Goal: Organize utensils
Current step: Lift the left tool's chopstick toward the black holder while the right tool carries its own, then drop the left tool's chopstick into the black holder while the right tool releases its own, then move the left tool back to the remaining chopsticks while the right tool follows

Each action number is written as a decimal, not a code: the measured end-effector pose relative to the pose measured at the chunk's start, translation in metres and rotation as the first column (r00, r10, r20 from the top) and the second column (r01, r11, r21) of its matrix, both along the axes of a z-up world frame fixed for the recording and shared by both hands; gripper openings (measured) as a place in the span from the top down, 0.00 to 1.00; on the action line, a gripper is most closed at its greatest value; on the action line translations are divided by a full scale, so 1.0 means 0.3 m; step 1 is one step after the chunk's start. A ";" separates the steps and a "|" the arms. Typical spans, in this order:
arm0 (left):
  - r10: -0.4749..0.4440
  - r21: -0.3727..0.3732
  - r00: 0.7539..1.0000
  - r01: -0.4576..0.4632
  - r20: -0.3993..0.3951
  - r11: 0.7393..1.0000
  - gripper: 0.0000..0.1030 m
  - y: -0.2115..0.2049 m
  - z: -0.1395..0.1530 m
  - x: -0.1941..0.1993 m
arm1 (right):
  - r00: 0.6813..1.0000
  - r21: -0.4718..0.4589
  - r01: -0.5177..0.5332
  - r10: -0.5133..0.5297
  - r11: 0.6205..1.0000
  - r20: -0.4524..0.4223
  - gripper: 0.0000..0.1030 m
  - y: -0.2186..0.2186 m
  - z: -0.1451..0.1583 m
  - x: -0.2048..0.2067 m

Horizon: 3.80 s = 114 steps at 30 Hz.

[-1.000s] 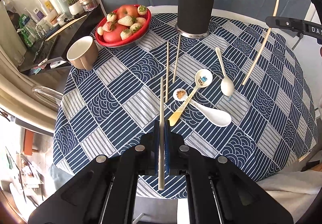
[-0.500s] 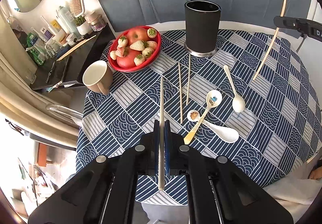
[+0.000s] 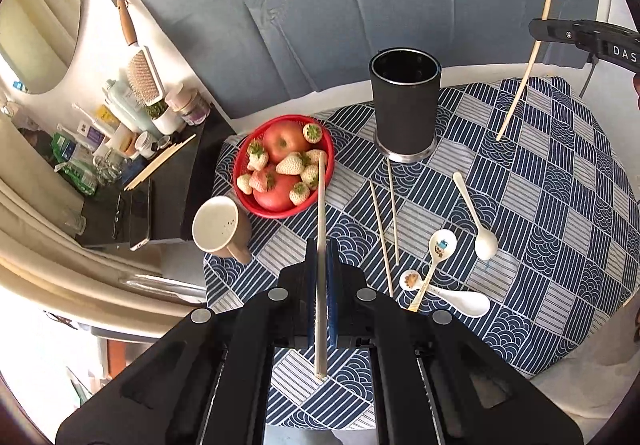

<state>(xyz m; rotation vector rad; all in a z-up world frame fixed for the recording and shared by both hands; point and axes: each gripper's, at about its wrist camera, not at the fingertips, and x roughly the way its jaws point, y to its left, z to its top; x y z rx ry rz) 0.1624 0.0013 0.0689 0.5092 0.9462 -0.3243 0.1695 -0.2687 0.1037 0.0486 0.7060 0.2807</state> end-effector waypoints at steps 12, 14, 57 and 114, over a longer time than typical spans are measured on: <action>-0.184 0.087 0.982 0.180 0.034 0.980 0.95 -0.162 0.122 0.155 | 0.999 -0.005 0.043 -0.043 0.999 0.014 0.95 -0.014 0.055 0.161; -0.206 0.105 0.978 0.202 0.029 0.974 0.95 -0.197 0.131 0.185 | 0.999 -0.002 0.042 -0.042 0.999 0.015 0.95 -0.025 0.058 0.191; -0.412 0.135 0.896 0.434 -0.167 0.891 0.23 -0.489 -0.031 0.542 | 0.988 0.042 0.153 -0.153 0.987 -0.004 0.23 -0.153 -0.030 0.508; -0.222 -0.132 0.925 0.190 -0.308 0.973 0.12 0.067 -0.637 0.275 | 0.888 -0.160 0.158 -0.211 0.975 -0.410 0.15 0.387 -0.767 0.340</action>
